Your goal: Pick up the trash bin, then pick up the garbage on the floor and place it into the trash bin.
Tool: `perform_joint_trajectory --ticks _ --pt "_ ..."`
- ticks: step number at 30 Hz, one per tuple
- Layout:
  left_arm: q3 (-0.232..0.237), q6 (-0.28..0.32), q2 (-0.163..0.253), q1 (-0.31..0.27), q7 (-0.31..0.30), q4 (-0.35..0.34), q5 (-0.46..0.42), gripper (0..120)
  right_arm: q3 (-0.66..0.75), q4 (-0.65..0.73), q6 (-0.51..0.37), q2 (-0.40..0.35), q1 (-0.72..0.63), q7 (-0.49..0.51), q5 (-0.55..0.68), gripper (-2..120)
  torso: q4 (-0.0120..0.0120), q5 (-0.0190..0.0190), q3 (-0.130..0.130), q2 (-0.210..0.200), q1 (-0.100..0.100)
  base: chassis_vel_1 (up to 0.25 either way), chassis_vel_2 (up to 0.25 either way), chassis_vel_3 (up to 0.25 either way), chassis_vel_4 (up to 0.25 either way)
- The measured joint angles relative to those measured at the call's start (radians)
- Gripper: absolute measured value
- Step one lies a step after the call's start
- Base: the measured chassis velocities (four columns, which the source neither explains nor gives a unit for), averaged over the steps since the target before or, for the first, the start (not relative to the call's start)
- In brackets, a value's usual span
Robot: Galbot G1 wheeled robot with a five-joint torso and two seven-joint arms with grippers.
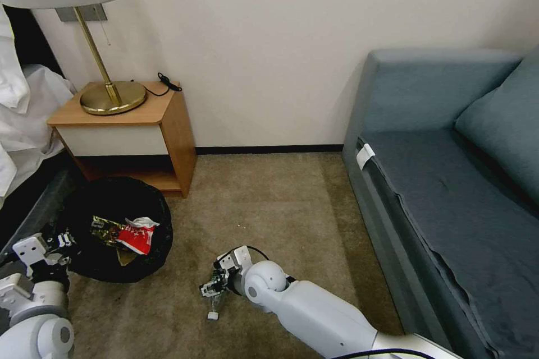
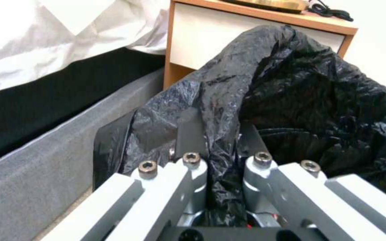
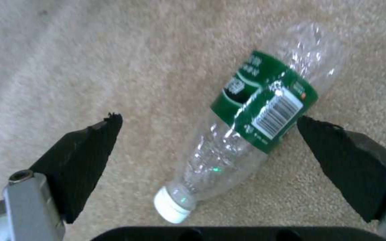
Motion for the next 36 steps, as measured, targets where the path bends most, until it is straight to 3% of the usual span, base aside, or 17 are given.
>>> perform_joint_trajectory --ticks 20,36 --pt "-0.004 -0.013 -0.017 0.028 0.013 -0.024 0.017 5 -0.051 -0.141 0.091 0.047 -0.044 -0.062 -0.130 100 0.0000 0.0000 0.000 0.000 0.000 0.000 0.000 0.000 0.000" --pt "-0.006 -0.019 -0.013 0.034 0.016 -0.025 0.014 5 -0.052 -0.192 0.112 0.060 -0.054 -0.081 -0.168 100 0.0000 0.0000 0.000 0.000 0.000 0.000 0.000 0.000 0.000"
